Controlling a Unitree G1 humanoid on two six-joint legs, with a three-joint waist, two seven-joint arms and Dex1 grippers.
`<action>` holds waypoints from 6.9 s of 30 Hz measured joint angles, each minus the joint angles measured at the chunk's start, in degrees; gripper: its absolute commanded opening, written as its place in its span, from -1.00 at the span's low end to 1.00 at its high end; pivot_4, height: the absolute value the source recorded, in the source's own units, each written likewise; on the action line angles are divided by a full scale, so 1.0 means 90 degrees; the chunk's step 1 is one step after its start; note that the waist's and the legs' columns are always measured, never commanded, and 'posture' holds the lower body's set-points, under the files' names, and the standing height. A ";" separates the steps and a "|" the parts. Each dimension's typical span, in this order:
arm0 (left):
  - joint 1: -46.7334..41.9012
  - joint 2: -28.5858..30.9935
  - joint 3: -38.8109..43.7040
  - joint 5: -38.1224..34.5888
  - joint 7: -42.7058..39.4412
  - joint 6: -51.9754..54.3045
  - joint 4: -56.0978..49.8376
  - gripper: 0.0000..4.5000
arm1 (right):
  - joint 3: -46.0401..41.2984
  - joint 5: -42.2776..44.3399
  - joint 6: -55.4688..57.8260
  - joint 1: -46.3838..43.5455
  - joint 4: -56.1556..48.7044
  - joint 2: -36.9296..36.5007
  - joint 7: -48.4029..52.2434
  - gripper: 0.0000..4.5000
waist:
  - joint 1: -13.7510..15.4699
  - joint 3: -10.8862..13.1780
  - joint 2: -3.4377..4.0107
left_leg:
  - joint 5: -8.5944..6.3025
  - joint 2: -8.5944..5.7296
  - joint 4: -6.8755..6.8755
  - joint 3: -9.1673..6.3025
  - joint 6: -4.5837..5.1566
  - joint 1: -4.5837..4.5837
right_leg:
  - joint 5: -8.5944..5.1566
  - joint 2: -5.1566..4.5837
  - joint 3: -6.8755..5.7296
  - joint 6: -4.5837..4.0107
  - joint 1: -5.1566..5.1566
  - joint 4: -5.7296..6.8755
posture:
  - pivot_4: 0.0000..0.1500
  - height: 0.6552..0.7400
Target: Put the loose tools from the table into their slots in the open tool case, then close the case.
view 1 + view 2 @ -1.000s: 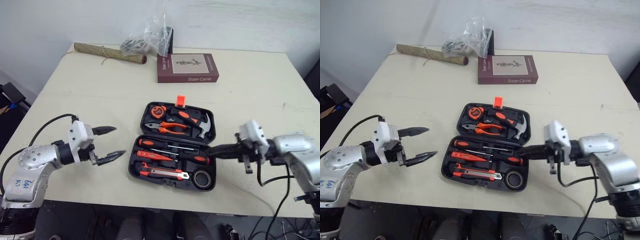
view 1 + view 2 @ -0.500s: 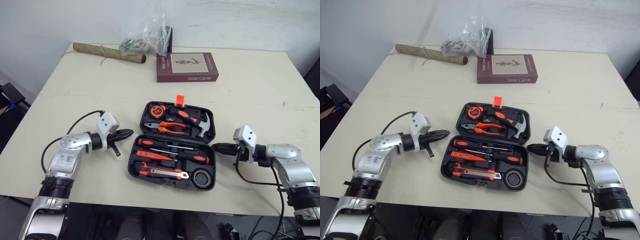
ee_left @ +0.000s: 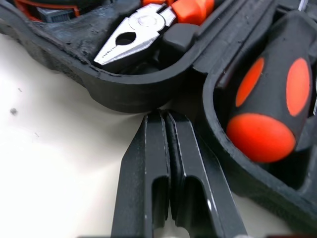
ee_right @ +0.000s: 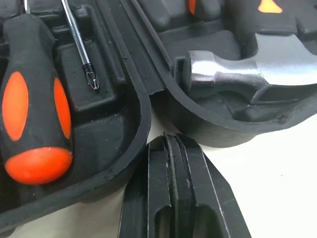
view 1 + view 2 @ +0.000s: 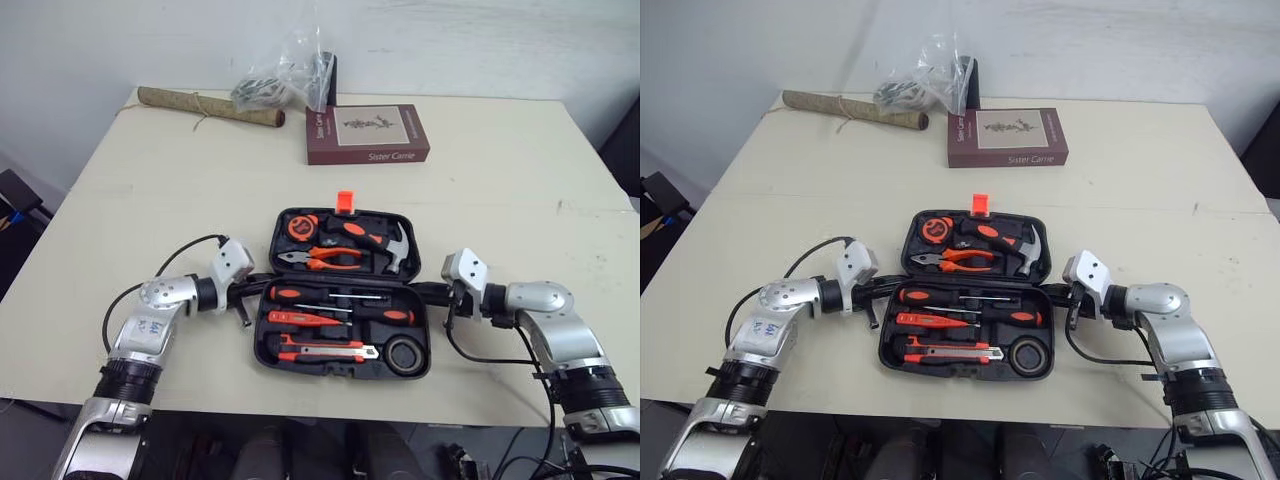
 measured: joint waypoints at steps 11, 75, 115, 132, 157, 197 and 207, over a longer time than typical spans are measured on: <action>0.0584 0.0115 0.0531 -0.0142 0.0324 -0.0151 -0.0294 -0.76 | -0.0007 -0.0003 0.0522 -0.0008 -0.0339 0.0002 0.0025 -0.86 | -0.0019 0.0000 0.0000 | 0.0001 0.0004 -0.0007 0.0000 -0.0003 0.0003 | 0.0000 0.0001 0.0001 0.0000 -0.0004 0.0001 | 1.00 1.00; -0.0599 -0.0543 0.1056 -0.0421 0.0988 -0.1602 0.0438 -0.99 | -0.0967 -0.0258 -0.0682 0.0480 -0.1537 0.0709 -0.2231 -1.00 | 0.0039 -0.0036 -0.0038 | 0.0043 -0.0023 0.0019 0.0023 -0.0007 -0.0192 | 0.0011 -0.0005 0.0010 0.0018 -0.0213 0.0048 | 1.00 1.00; -0.3125 -0.0584 -0.0431 0.0778 -0.0476 -0.2299 0.4202 -1.00 | 0.0452 0.0786 0.0797 0.2859 -0.3707 -0.1102 -0.0933 -0.99 | 0.0273 -0.0030 -0.0043 | 0.0002 -0.0012 0.0016 0.0023 0.0022 -0.0012 | 0.0011 0.0008 -0.0009 0.0019 -0.0007 -0.0033 | 1.00 1.00; -0.0387 0.0017 0.0040 -0.0003 -0.1525 -0.1108 0.0844 -1.00 | 0.0817 -0.0612 -0.1069 0.0416 -0.0790 -0.0177 -0.1009 -0.99 | 0.0034 -0.0034 -0.0050 | 0.0006 -0.0010 0.0023 0.0009 0.0017 0.0001 | 0.0011 -0.0012 0.0011 0.0018 0.0005 0.0008 | 1.00 1.00; -0.1954 -0.1494 -0.1736 0.0089 -0.0831 -0.0019 -0.0038 -1.00 | -0.0546 0.0797 0.1074 0.2377 -0.4128 -0.0382 -0.1841 -0.99 | 0.0289 -0.0032 -0.0035 | 0.0010 -0.0013 0.0013 -0.0001 0.0012 -0.0014 | 0.0012 0.0008 0.0011 0.0022 0.0003 -0.0040 | 1.00 1.00; -0.1838 -0.0629 -0.1787 0.0457 -0.1023 0.0387 -0.0497 -1.00 | -0.0257 0.1386 0.3371 0.1840 -0.3728 0.0771 -0.2210 -0.99 | 0.0017 -0.0061 -0.0002 | 0.0013 -0.0003 -0.0012 -0.0008 0.0009 0.0021 | 0.0008 0.0007 0.0015 0.0014 0.0027 -0.0042 | 1.00 1.00; -0.1786 -0.0629 -0.1768 0.0459 -0.1005 0.0305 -0.0495 -1.00 | -0.0259 0.1559 0.4149 0.1508 -0.3948 0.0584 -0.2194 -0.99 | 0.0002 -0.0062 -0.0001 | 0.0012 -0.0002 -0.0014 -0.0008 0.0009 0.0023 | 0.0008 0.0007 0.0017 0.0013 0.0026 -0.0041 | 1.00 1.00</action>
